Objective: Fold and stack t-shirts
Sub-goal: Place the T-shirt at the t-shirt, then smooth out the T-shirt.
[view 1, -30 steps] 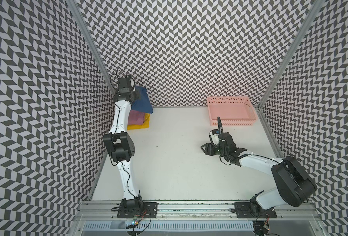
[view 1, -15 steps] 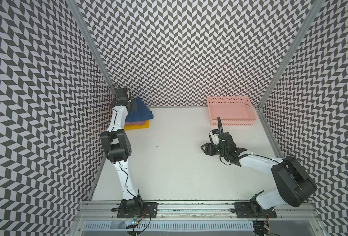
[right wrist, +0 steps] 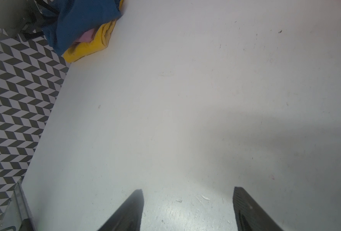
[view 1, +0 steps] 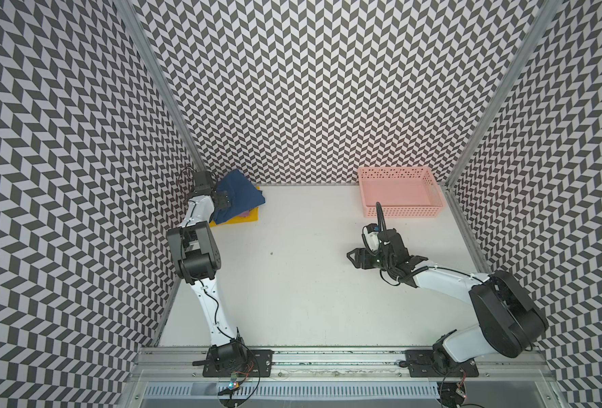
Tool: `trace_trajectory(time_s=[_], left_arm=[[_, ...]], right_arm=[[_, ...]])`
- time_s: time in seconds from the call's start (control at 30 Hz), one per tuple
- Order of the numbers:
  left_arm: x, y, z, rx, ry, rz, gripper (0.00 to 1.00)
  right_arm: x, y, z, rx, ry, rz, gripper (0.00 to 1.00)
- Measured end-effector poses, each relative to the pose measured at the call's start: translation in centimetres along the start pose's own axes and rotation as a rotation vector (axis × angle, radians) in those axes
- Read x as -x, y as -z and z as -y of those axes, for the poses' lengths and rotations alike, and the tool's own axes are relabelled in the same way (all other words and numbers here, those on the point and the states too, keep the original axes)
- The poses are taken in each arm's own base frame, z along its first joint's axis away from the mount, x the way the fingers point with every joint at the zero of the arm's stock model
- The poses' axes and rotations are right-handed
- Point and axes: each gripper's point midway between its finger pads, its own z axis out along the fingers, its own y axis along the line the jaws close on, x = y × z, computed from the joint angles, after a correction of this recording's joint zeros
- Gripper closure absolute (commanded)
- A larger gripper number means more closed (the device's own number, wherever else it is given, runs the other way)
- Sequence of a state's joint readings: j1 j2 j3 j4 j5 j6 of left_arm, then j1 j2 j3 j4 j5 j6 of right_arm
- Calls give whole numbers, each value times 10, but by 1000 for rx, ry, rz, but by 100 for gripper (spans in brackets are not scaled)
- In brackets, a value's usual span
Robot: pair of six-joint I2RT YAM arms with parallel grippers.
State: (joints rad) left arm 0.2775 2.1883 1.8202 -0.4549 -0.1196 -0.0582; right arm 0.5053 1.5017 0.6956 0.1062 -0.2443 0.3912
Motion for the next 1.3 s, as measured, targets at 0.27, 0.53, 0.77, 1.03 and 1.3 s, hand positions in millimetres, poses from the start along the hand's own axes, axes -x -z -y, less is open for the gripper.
trace_trajectory(time_s=[0.27, 0.53, 0.77, 1.03, 1.3], left_arm=[[25, 86, -6, -28, 35, 245, 11], [115, 207, 7, -191, 65, 660, 10], [91, 137, 48, -371, 74, 544, 11], [39, 63, 78, -464, 101, 360, 11], [38, 50, 90, -500, 94, 368, 11]], right_arm=[[0, 0, 0, -2, 0, 1, 27], [0, 0, 0, -2, 1, 1, 27], [0, 0, 2, -11, 1, 1, 26], [-1, 0, 5, -27, 0, -4, 27], [-4, -3, 9, -42, -3, -17, 26]])
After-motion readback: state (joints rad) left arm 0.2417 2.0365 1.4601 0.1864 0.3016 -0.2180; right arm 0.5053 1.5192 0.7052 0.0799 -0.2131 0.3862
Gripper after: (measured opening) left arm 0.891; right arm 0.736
